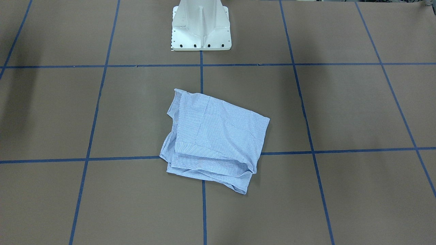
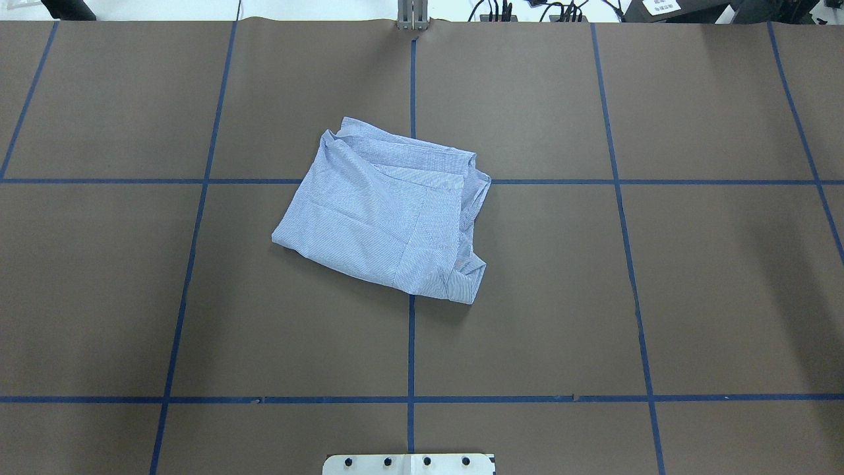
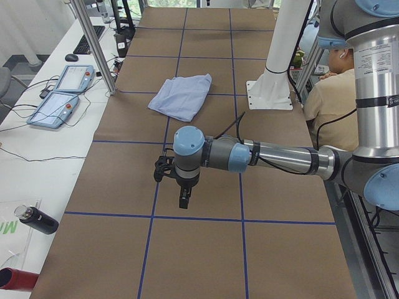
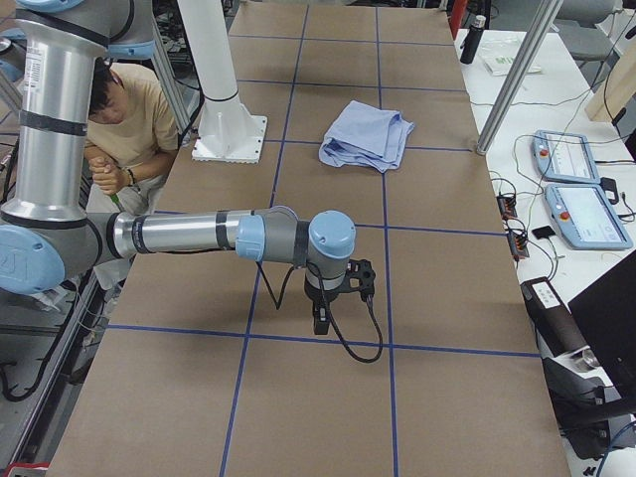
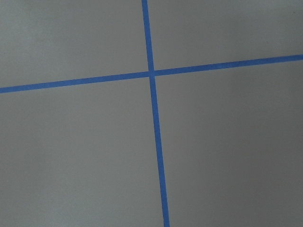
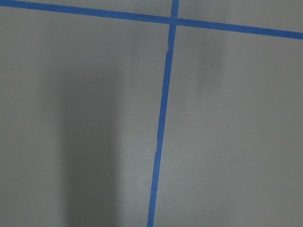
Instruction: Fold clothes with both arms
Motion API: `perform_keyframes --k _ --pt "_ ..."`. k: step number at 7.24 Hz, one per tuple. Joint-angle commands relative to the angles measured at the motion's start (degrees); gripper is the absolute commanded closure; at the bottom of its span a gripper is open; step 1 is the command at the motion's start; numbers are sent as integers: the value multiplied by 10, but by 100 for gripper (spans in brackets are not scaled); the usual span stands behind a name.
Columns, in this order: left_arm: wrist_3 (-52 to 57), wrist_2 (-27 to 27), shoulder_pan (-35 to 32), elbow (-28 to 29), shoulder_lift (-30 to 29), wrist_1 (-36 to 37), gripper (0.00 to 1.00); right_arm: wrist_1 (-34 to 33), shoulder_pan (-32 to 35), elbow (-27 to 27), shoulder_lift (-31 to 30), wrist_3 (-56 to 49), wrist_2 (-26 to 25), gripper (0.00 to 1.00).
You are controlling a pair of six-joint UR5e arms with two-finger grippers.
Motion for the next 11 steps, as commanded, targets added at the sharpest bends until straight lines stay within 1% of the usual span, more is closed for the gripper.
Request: perform_keyframes --k 1,6,11 --pt "-1 -1 0 1 0 -1 0 0 0 8 1 1 2 0" --pt "0 -1 0 -1 0 -1 0 1 0 8 2 -1 -3 0" --pt "-1 -1 0 14 0 0 0 1 0 13 6 -3 -3 0"
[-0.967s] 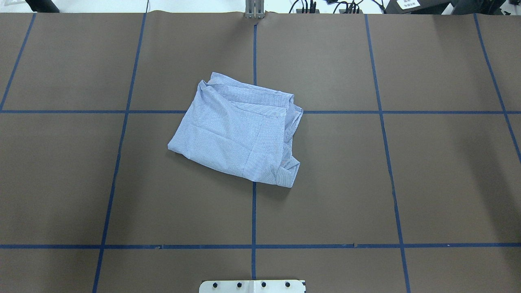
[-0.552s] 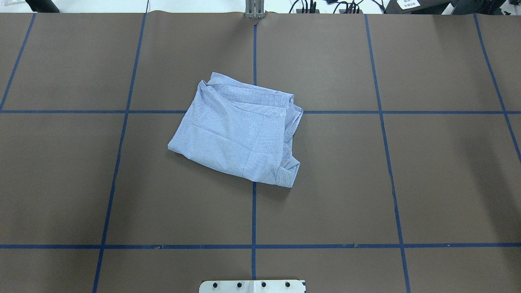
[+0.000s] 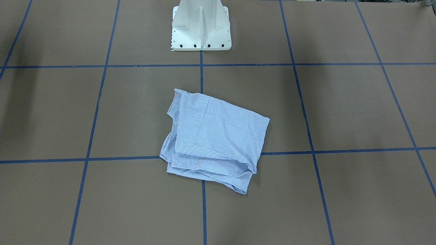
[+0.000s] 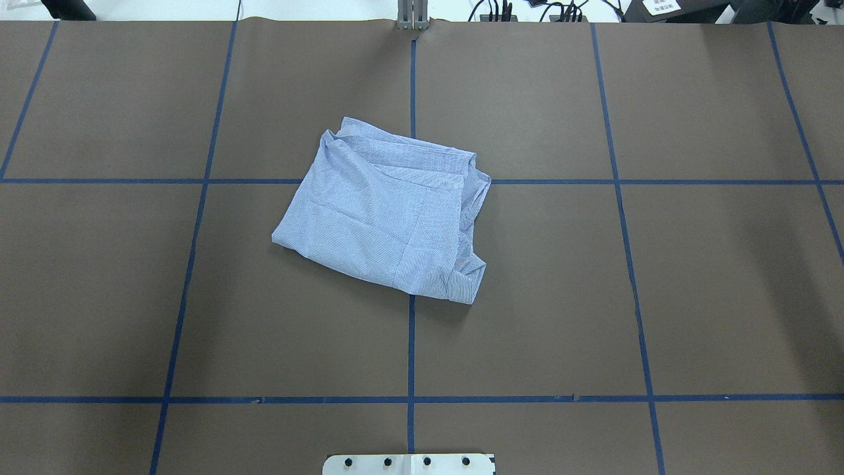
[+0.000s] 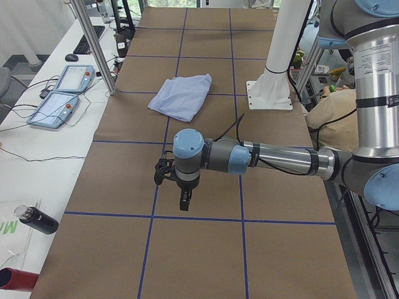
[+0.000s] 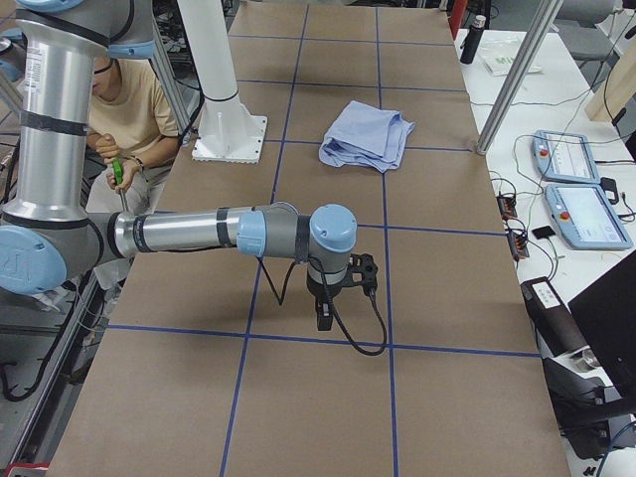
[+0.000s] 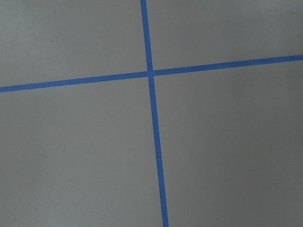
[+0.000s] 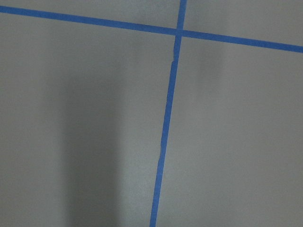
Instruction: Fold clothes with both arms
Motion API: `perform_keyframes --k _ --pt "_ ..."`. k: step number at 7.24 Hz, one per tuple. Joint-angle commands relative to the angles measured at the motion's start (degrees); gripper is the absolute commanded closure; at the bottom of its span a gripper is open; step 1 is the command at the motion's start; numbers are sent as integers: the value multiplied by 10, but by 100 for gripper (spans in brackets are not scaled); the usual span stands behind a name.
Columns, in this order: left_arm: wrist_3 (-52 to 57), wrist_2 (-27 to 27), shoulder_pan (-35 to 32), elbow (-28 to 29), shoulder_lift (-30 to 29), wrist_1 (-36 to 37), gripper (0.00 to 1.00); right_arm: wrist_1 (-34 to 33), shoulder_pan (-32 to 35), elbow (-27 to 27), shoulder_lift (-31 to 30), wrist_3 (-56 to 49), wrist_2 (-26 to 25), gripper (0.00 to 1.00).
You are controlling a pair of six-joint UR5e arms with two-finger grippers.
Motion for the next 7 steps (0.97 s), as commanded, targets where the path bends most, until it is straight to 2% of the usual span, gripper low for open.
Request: perform_keyframes --k 1,7 --pt "0 0 0 6 1 0 0 0 0 3 0 0 1 0" --pt "1 0 0 10 1 1 0 1 -1 11 1 1 3 0"
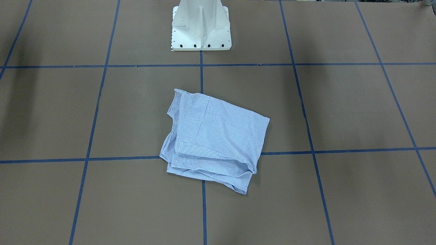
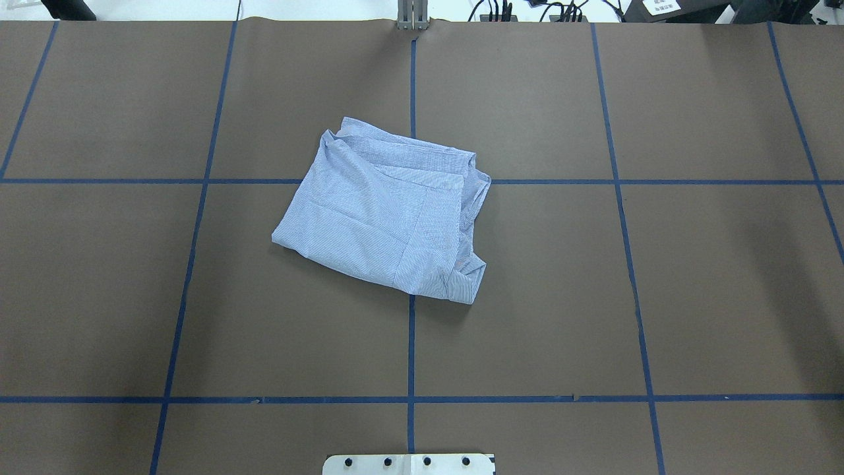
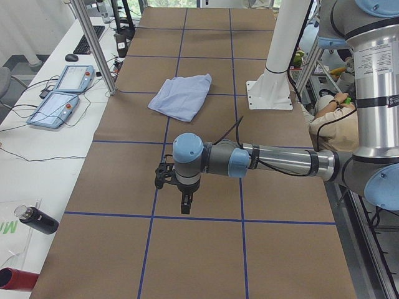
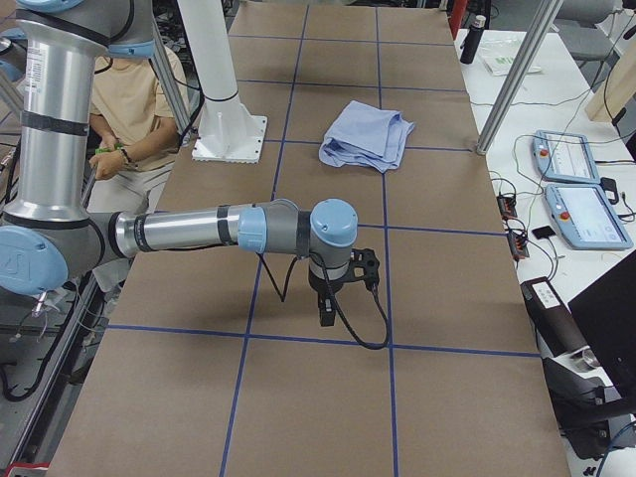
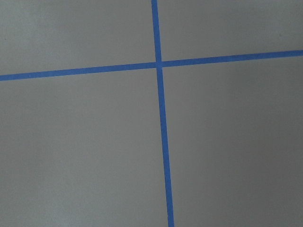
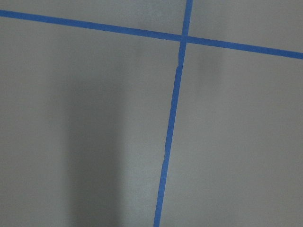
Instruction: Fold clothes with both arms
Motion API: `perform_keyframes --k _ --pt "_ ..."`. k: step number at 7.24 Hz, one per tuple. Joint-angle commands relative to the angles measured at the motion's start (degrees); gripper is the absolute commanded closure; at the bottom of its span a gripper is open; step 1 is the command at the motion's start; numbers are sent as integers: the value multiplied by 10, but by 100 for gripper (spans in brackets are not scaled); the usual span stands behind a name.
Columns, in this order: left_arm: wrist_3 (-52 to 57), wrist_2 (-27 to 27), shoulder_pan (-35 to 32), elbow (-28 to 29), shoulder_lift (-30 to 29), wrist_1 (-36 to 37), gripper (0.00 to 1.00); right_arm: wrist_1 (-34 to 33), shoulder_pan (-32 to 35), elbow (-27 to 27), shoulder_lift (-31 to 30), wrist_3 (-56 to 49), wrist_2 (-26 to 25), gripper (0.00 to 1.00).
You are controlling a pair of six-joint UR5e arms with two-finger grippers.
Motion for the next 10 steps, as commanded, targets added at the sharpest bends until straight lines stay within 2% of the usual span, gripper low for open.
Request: perform_keyframes --k 1,10 --pt "0 0 0 1 0 0 0 0 -2 7 0 2 1 0" --pt "1 0 1 17 -1 -2 0 0 -2 12 3 4 0 0"
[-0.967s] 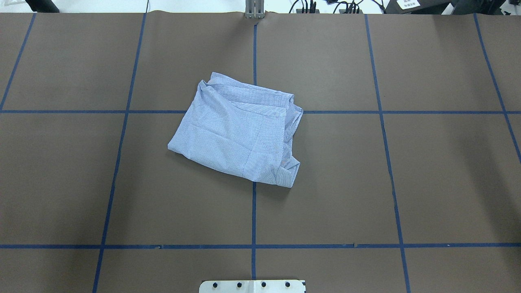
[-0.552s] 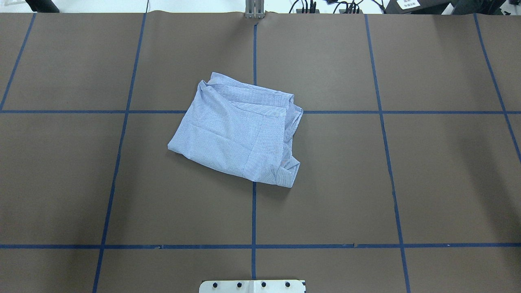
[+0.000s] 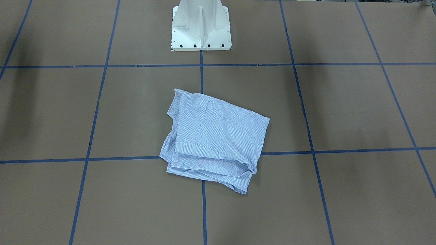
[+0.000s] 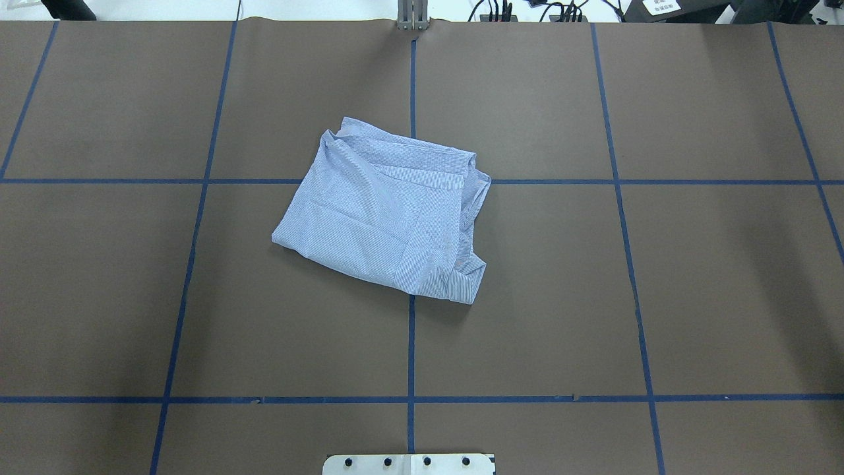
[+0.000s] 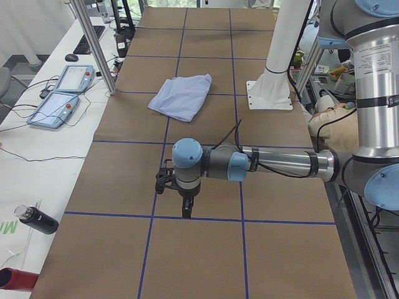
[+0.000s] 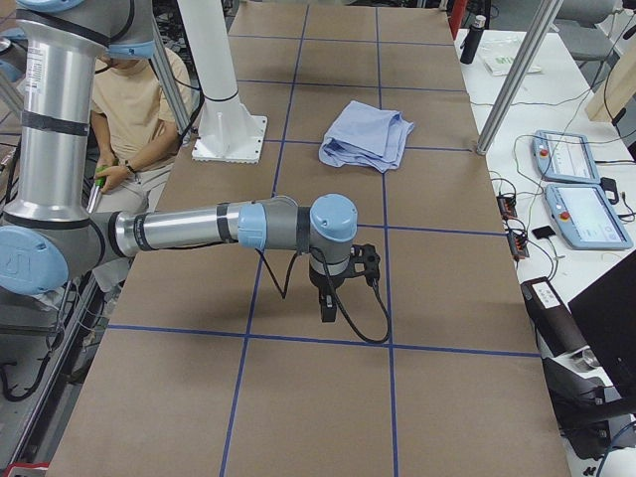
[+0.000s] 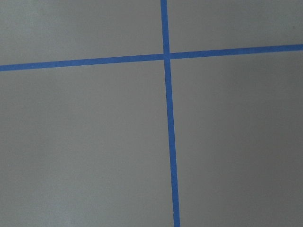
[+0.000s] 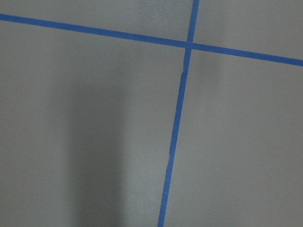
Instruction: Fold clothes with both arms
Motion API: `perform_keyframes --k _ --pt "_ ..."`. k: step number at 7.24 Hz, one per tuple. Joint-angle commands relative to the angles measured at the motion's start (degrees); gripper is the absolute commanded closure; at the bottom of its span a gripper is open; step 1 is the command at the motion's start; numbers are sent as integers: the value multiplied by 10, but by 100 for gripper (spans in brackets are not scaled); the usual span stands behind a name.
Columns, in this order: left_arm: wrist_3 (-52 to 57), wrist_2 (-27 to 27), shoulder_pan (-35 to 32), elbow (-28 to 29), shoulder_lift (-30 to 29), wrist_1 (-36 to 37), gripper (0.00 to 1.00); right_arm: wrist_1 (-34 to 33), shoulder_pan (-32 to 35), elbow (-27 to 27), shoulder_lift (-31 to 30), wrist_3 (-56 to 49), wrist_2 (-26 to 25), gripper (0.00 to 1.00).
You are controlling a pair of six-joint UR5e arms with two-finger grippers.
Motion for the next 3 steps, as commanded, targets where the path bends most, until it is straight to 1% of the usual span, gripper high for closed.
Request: perform_keyframes --k 1,3 --pt "0 0 0 0 -1 -6 0 0 0 2 2 1 0 0" --pt "-2 1 0 1 -2 -19 0 0 0 1 5 1 -2 0"
